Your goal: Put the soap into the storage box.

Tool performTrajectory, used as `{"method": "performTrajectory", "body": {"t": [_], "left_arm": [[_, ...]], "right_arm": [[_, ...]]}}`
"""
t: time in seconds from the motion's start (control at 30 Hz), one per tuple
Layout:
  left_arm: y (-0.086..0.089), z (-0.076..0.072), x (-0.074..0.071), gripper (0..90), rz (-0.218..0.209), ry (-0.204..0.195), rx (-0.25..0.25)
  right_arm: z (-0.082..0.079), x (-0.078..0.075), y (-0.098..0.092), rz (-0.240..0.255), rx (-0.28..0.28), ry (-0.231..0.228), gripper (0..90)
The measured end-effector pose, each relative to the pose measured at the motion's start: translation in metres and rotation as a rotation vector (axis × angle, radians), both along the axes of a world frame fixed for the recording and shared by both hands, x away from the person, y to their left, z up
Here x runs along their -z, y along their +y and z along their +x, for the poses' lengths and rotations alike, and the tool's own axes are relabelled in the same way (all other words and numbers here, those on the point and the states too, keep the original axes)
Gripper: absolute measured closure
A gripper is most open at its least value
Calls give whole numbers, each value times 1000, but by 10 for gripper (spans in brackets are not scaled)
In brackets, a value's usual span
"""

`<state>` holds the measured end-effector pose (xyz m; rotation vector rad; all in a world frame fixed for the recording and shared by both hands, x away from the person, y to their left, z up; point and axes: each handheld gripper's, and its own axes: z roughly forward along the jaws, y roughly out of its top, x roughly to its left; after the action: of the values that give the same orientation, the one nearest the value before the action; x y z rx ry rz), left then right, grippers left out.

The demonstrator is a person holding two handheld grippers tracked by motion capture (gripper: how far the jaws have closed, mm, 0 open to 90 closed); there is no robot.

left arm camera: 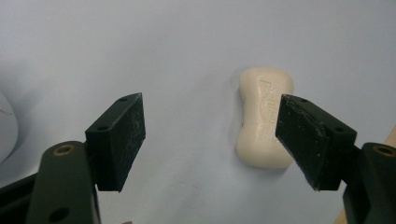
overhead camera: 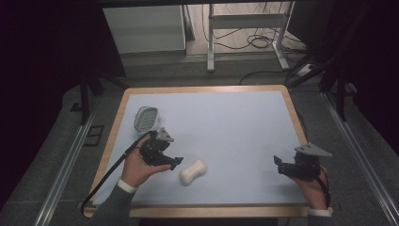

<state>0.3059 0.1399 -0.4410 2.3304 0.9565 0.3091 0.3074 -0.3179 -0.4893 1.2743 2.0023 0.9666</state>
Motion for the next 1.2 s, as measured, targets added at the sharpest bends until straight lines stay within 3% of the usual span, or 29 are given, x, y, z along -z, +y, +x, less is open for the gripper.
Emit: {"method": "performTrajectory", "body": {"t": [0.27, 0.67, 1.2], "left_arm": [[-11, 4, 3, 245, 0, 17, 20], [-33, 8, 12, 244, 37, 46, 59], [-58, 9, 45, 243, 126, 129, 120]], "right_arm": [[0, 0, 0, -4, 0, 0, 78], [0, 1, 1, -9, -2, 3, 78], [1, 4, 3, -23, -1, 15, 78]]}}
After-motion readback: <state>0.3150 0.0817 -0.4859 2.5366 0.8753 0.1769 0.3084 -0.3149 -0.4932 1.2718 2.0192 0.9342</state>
